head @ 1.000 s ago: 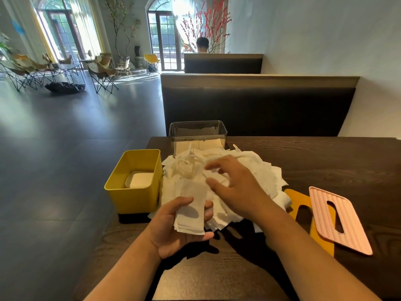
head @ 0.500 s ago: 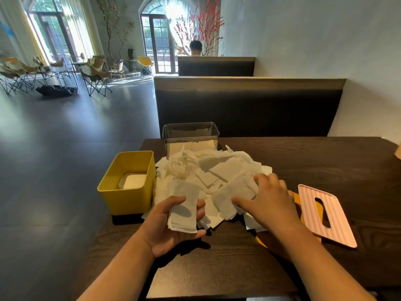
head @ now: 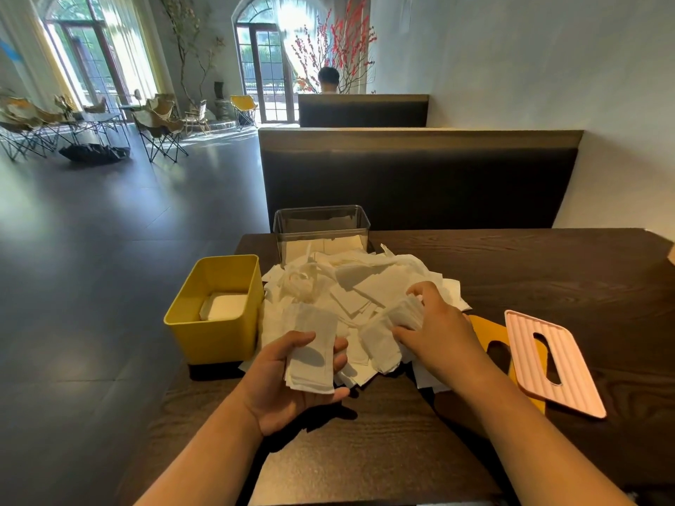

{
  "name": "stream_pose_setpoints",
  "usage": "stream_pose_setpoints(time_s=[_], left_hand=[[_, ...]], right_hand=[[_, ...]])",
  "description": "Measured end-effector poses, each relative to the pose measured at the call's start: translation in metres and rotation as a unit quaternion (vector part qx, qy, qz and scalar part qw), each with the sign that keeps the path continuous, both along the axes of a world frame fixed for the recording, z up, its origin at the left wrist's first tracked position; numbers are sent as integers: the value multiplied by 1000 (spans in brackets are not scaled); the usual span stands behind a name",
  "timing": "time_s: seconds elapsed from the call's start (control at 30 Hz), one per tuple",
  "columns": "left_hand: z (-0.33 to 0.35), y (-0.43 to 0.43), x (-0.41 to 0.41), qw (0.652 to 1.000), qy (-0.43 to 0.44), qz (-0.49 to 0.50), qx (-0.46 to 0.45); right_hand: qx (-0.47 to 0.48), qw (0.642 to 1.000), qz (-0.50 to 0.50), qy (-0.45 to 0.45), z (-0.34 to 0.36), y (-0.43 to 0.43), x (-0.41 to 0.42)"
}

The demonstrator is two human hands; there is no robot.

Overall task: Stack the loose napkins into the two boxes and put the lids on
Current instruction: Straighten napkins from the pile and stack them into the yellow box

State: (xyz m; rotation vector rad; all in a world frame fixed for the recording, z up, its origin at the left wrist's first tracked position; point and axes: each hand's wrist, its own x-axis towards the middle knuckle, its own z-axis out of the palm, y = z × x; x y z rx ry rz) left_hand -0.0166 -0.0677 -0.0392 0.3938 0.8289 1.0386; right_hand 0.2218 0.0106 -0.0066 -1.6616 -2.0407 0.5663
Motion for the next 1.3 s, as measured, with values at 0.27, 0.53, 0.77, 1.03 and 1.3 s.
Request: stream_pose_setpoints(time_s=[0.27, 0.53, 0.77, 1.03, 1.3], left_hand=[[-1, 2, -1, 1000, -3, 10, 8], [-5, 2, -1, 999, 10, 38, 19], [2, -3, 2, 999, 11, 33, 36], [1, -5, 5, 997, 3, 4, 72], [-2, -8, -1, 991, 62, -84, 82]], right_hand=[[-13, 986, 132, 102, 19, -2, 6], [-73, 961, 186, 191, 38, -8, 7], [-197, 900, 276, 273, 66, -18, 4], [-167, 926, 297, 165, 37, -17, -51], [-108, 945, 289, 113, 23, -8, -52]])
